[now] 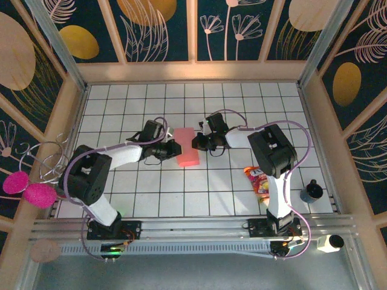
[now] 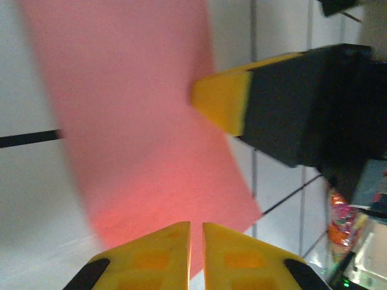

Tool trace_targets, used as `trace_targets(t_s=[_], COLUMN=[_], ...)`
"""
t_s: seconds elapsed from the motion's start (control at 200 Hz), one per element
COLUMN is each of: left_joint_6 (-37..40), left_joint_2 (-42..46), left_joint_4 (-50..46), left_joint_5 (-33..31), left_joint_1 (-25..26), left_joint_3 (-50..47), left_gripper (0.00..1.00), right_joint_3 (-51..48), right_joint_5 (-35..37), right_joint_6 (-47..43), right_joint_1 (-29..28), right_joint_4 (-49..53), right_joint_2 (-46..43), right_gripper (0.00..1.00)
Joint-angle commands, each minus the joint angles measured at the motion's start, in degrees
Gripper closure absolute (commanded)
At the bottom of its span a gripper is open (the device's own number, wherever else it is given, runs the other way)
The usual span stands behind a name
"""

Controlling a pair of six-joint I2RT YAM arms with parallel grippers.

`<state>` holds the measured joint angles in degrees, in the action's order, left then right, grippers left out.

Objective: Fold a paper plane with a square sheet of paper (pick it up from the middle)

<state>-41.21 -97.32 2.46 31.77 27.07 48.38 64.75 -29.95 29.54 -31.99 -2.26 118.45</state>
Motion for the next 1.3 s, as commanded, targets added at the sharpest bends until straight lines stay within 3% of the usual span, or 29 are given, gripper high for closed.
trace_targets(t_s=[0.0,0.15,0.325,0.581,0.736,0.851,1.036,1.296], left_joint_6=[-4.0,-1.4,3.0,4.7,5.4,3.0,0.6,1.5], left_joint_2=[-4.4,-6.9,-7.6,-1.7,5.0,6.6,-0.1,-8.7], left_joint_4=[4.5,1.2,-5.4,-9.6,-12.1,-7.8,-2.6,-3.8], left_joint_5=[3.6,3.6,-2.7,-6.8,-6.6,-2.6,0.9,-1.7], left_joint_1=[1.0,1.1,1.1,-1.3,-2.6,-2.5,-0.5,0.6], left_joint_3=[1.0,1.1,-1.7,-10.1,-9.0,-5.3,0.4,5.2], left_gripper=[0.87,0.87,0.87,0.87,0.87,0.87,0.87,0.88], right_joint_3=[-9.2,-9.3,-9.3,-9.6,-9.8,-9.7,-9.7,-9.5], right_joint_5=[18.9,19.0,19.1,19.6,19.9,19.9,19.8,19.7], right_joint_6=[-0.6,-0.6,-0.7,-0.8,-1.0,-1.0,-0.7,-0.7], right_joint_1=[0.1,0.1,0.0,0.1,0.1,0.1,0.1,0.0], right_joint_4=[19.3,19.3,19.5,19.3,19.3,19.2,19.1,19.5], right_joint_2=[13.5,13.6,14.0,13.7,13.7,13.7,13.6,13.6], right_gripper=[1.0,1.0,1.0,1.0,1.0,1.0,1.0,1.0])
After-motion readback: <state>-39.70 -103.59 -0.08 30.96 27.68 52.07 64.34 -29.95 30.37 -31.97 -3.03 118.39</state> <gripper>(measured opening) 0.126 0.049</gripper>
